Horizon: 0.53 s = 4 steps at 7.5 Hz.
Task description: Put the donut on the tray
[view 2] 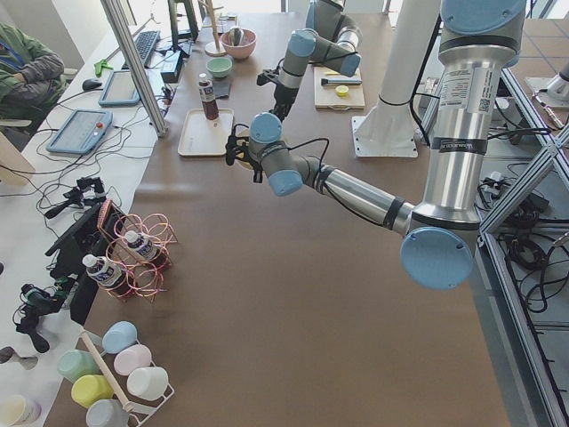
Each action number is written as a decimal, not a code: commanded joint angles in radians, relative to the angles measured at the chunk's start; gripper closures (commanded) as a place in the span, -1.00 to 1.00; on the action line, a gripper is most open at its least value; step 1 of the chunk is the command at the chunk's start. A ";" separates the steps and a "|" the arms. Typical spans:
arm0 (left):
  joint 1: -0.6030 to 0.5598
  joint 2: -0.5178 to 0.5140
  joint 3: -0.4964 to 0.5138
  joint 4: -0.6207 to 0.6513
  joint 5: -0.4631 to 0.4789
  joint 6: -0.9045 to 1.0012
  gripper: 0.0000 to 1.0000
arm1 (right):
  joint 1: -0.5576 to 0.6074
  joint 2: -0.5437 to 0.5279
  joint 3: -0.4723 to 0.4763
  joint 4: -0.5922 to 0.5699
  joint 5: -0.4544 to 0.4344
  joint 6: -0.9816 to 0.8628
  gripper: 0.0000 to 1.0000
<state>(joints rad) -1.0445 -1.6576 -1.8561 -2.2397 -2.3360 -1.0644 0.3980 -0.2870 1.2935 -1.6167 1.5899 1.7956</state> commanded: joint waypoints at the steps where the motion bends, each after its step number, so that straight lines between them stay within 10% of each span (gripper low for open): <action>1: 0.004 -0.002 0.015 0.009 0.007 0.001 1.00 | 0.037 -0.009 0.035 -0.005 0.060 -0.051 -1.00; 4: 0.008 -0.117 0.124 0.012 0.010 -0.116 1.00 | 0.154 -0.148 0.152 -0.008 0.198 -0.184 -1.00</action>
<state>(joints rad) -1.0381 -1.6906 -1.8035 -2.2300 -2.3275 -1.0890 0.4848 -0.3278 1.3515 -1.6233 1.7182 1.7092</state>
